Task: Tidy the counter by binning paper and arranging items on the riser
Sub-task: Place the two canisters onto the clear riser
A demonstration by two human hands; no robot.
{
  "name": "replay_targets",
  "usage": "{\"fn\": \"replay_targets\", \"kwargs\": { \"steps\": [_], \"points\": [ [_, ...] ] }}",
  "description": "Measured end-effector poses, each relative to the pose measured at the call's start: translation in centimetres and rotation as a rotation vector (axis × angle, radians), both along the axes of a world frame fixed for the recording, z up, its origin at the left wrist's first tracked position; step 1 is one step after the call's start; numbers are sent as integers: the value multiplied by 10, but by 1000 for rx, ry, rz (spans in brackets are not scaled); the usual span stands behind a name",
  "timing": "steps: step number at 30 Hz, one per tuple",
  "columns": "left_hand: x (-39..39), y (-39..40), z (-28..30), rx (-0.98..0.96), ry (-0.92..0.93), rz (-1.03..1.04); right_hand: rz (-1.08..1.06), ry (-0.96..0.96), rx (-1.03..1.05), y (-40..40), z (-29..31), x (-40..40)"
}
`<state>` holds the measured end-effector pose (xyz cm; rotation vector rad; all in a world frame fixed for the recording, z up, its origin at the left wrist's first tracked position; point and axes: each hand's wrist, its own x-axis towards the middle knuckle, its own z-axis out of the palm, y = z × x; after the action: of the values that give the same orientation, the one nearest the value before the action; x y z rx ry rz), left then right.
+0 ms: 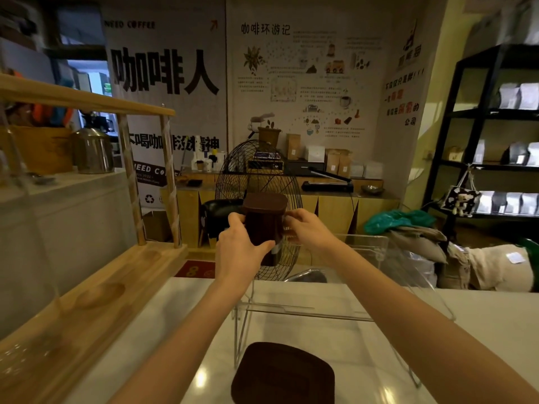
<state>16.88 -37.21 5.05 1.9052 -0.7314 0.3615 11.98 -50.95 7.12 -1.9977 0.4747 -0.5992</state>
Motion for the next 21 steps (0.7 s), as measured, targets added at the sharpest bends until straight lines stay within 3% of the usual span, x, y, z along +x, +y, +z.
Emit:
{"fn": "replay_targets", "kwargs": {
  "steps": [9,14,21],
  "points": [
    [-1,1,4,18,-27,-6,5,-21,20,3,-3,-1],
    [-3,9,8,191,-57,26,56,43,-8,8,2,-12],
    [-4,38,13,415,-69,-102,107,148,-188,21,21,-54]
  ]
}}
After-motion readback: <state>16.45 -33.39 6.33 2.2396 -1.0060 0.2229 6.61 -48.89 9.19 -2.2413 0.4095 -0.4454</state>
